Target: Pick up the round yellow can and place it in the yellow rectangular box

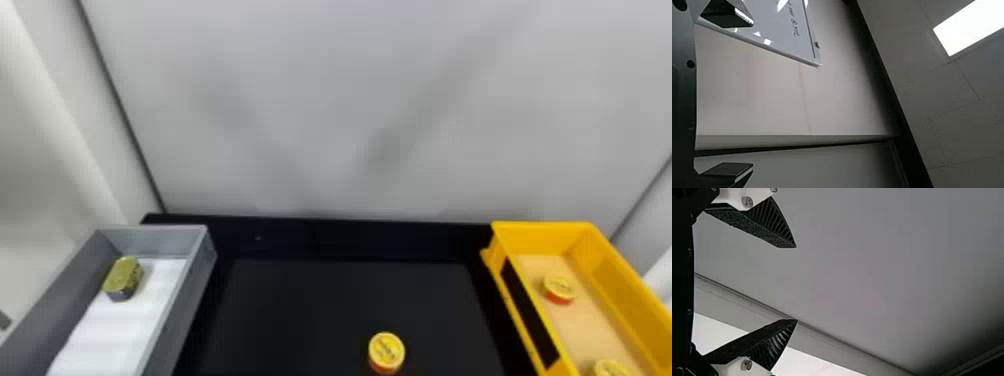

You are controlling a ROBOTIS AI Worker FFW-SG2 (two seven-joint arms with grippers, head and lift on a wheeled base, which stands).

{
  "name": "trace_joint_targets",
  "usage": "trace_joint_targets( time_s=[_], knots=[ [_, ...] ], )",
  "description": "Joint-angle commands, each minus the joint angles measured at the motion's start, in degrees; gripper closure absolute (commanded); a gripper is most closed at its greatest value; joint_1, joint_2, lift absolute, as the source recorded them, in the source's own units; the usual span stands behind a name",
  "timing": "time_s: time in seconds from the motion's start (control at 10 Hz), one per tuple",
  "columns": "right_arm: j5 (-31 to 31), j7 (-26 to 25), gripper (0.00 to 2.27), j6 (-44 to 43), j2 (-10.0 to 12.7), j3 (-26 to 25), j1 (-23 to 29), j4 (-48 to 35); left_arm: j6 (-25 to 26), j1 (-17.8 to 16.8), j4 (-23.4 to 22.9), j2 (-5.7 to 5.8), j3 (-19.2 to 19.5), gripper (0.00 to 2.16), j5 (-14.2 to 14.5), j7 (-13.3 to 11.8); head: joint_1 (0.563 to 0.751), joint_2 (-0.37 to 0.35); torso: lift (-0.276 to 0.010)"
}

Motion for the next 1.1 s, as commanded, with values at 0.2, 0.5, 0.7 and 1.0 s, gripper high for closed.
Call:
trace_joint_targets(
  time_s=[0.2,0.5,0.7,1.0],
  knots=[
    [-0.7,-0.1,0.12,-0.1,0.3,-0.4,0.5,-0.2,-2.2,3.3,2.3,3.03,3.5,0.01,7.5,0.2,0.629,0.012,-0.055],
    [-1.4,0.1,0.12,-0.1,0.3,-0.3,0.5,-0.2,-2.4,3.8,2.3,2.86,3.9,0.01,7.9,0.0,0.629,0.012,-0.055],
    [-2.8,0.0,0.12,-0.1,0.4,1.0,0.5,-0.2,-1.7,3.8,2.3,2.77,3.8,0.01,7.0,0.1,0.629,0.012,-0.055],
    [-3.8,0.5,0.12,0.8,0.4,6.9,1.0,-0.1,-1.5,5.7,2.3,1.27,4.1,0.01,5.7,0.0,0.629,0.012,-0.055]
  ],
)
